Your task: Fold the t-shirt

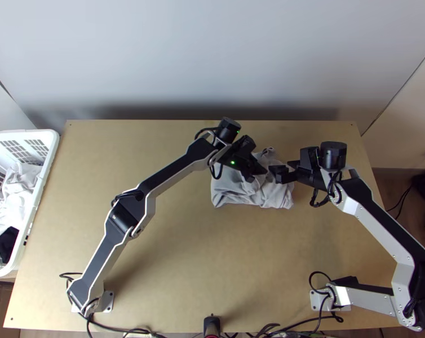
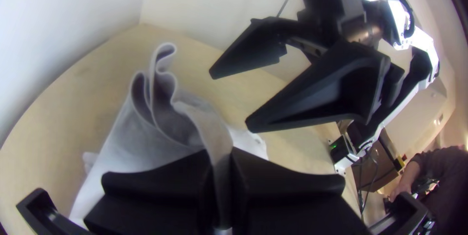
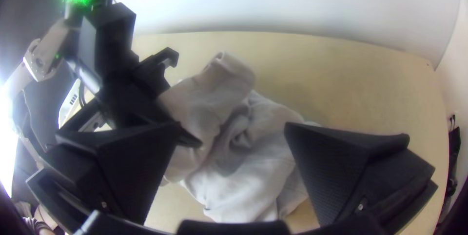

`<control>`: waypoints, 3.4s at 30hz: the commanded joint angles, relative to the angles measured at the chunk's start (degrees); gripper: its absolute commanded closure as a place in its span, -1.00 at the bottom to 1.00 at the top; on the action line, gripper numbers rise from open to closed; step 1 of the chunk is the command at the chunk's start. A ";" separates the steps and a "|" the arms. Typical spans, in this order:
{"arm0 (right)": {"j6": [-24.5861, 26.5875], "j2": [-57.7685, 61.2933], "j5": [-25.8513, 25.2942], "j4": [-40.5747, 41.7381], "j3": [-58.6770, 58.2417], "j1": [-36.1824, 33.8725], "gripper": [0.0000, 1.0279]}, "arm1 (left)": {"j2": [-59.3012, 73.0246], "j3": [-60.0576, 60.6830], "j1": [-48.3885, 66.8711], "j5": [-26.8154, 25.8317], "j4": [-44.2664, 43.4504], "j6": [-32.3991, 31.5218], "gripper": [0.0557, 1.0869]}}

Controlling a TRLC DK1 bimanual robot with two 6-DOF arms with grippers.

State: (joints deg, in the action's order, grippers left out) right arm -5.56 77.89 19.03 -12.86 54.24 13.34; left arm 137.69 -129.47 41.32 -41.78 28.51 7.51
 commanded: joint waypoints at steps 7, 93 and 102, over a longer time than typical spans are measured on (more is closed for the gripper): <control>0.38 -4.76 -2.85 2.76 -2.56 -1.04 -0.91 | 4.78 -0.26 3.86 0.03 -7.24 -1.27 0.93; -15.36 12.90 13.84 -23.26 7.90 -3.85 -0.91 | -16.40 1.33 -21.55 34.22 19.56 15.26 -0.91; -6.65 10.09 14.02 -34.69 13.17 -6.58 -0.91 | -15.78 1.06 -21.81 34.66 19.39 15.34 -0.91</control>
State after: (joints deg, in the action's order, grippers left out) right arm -18.90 90.50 33.08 -41.04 63.26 8.78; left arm 121.47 -127.85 19.84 -7.38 47.97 22.79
